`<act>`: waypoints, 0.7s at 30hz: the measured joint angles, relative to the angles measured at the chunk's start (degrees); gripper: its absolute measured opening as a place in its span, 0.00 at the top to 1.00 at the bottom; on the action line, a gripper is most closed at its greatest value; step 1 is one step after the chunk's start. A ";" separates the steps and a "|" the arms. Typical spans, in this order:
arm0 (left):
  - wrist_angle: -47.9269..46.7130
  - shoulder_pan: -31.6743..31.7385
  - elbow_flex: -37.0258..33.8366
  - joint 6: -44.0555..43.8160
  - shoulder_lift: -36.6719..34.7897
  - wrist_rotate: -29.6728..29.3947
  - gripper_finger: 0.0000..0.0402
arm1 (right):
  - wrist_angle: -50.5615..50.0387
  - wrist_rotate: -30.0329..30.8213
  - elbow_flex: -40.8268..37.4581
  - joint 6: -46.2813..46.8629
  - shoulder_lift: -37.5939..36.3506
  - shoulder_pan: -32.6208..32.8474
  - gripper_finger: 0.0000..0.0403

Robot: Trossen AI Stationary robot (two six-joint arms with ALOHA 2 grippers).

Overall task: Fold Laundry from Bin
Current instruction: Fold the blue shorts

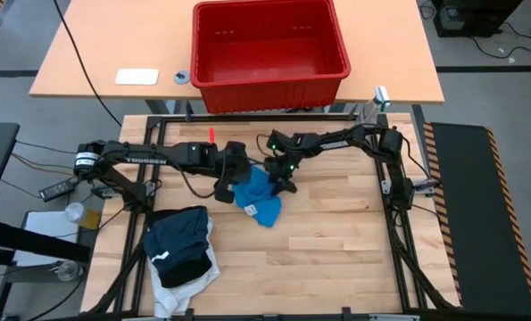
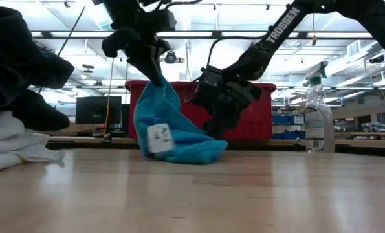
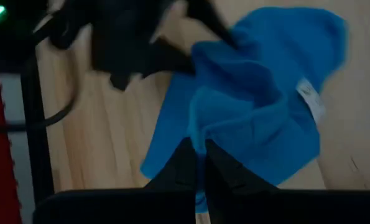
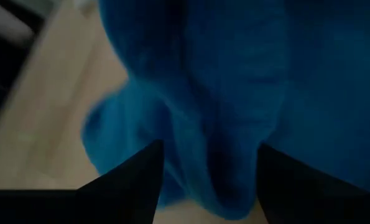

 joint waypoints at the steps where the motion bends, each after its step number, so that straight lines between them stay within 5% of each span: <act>1: -0.22 0.38 0.00 -0.88 0.00 -0.04 0.97 | -0.66 2.26 0.00 -1.25 -0.01 0.86 0.43; 6: -1.26 0.51 0.00 -0.05 0.00 -0.04 0.97 | -1.97 10.56 0.07 -2.82 -0.25 3.74 0.49; 21: -3.65 -0.79 0.00 1.01 0.00 0.35 0.97 | -5.70 5.84 1.09 8.03 -1.12 -0.29 0.92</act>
